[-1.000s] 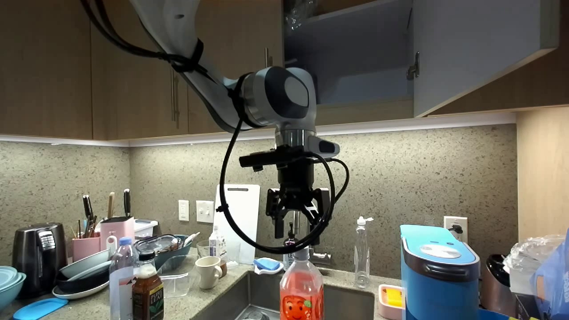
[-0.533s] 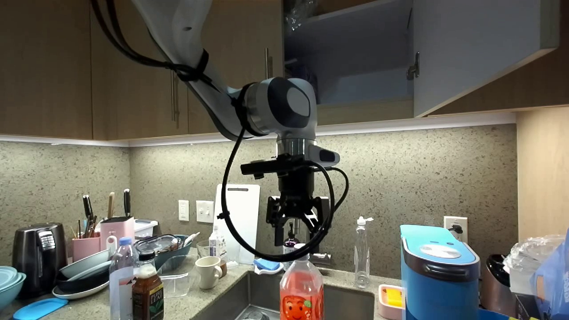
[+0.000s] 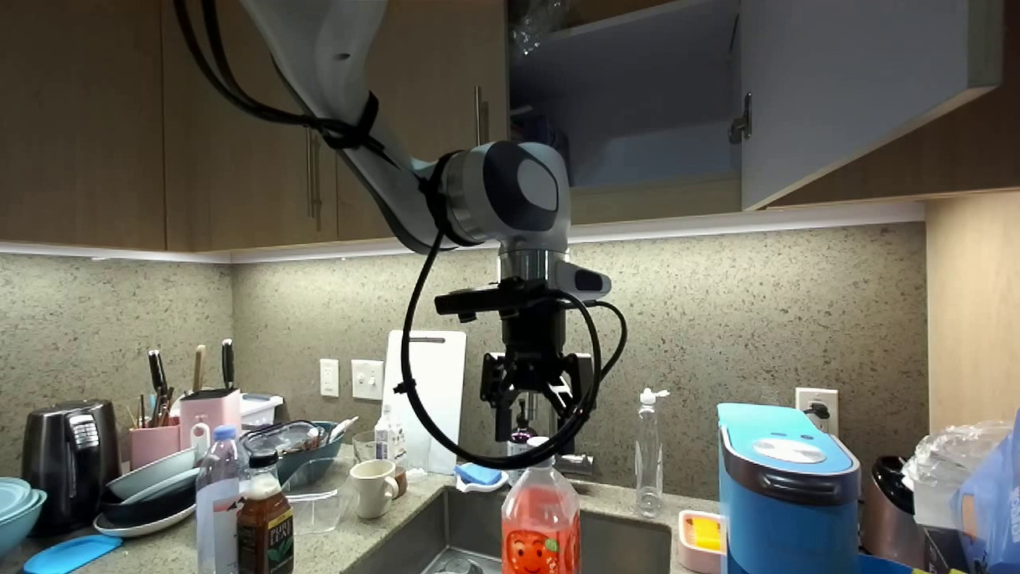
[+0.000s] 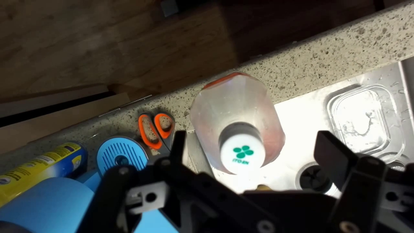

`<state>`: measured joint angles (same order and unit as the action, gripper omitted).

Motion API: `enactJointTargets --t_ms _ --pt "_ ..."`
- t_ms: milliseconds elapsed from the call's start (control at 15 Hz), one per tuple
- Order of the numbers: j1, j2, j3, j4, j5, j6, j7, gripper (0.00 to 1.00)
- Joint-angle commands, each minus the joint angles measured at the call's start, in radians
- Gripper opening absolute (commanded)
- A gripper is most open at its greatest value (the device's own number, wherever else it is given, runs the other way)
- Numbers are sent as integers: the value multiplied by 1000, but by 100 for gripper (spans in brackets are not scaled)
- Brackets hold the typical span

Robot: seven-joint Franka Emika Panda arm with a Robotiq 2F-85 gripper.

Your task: Put the bottle with an orange label on the bottom shelf of the open cabinet

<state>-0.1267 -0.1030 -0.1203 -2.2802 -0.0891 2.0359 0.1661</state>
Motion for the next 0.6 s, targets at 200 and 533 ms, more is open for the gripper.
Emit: enactJointTargets --t_ms 200,533 --pt "-6 17 -10 5 15 -3 -31 89" --pt "-7 19 -12 4 19 -3 -36 47"
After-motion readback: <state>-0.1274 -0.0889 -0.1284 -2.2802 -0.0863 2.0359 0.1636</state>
